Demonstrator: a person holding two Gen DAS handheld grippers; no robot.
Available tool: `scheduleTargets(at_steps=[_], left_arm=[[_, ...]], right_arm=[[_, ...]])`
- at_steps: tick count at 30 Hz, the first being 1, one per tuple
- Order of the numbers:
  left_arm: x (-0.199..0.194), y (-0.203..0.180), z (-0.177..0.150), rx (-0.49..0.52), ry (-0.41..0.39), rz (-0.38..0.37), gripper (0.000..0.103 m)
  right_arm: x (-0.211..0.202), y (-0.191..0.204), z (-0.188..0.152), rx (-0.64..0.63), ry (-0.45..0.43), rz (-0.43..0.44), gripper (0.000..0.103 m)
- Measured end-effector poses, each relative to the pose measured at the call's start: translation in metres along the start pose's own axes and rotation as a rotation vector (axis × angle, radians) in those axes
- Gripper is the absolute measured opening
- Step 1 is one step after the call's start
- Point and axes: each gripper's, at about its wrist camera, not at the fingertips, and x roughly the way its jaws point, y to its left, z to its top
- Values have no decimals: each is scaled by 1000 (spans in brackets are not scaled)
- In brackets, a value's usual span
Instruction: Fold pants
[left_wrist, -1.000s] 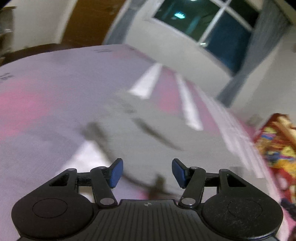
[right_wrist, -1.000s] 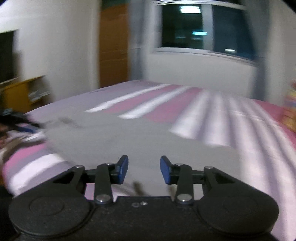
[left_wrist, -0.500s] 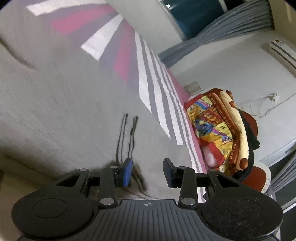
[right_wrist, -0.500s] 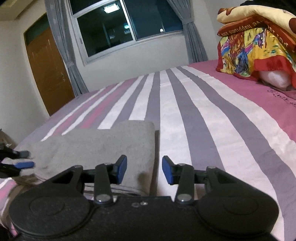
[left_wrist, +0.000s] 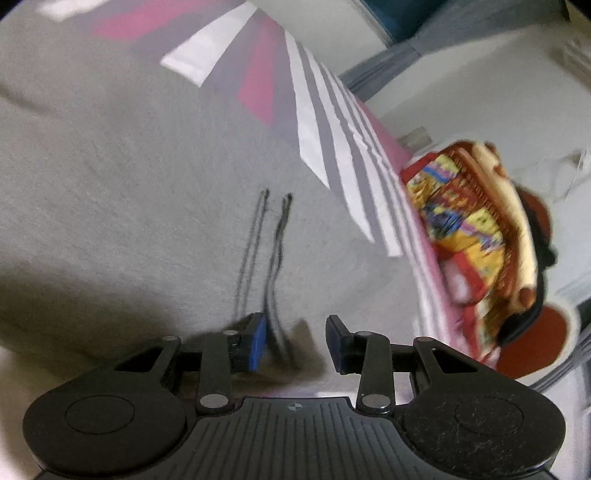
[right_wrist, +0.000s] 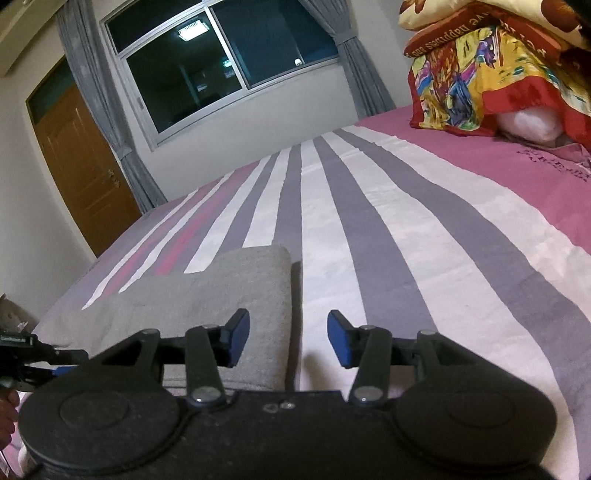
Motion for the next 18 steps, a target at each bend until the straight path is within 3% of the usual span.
scheduleTargets(at_steps=[2, 3, 4, 8, 11, 14, 18], left_arm=[[7, 5, 0, -57, -5, -66, 37], [10, 7, -2, -78, -8, -103, 31], [11, 4, -4, -67, -14, -110, 5], [-13, -12, -2, -14, -163, -189, 5], [-23, -11, 1, 23, -172, -147, 5], [-10, 12, -8, 35, -90, 13, 5], [-8, 23, -17, 2, -99, -4, 5]], right_arm=[[1, 0, -1, -4, 3, -2, 47], [1, 0, -1, -4, 4, -6, 48], [1, 0, 0, -1, 3, -8, 49], [-1, -7, 0, 45, -7, -22, 49], [-2, -11, 1, 72, -11, -23, 50], [0, -9, 1, 58, -1, -22, 50], [7, -1, 0, 3, 36, -29, 50]])
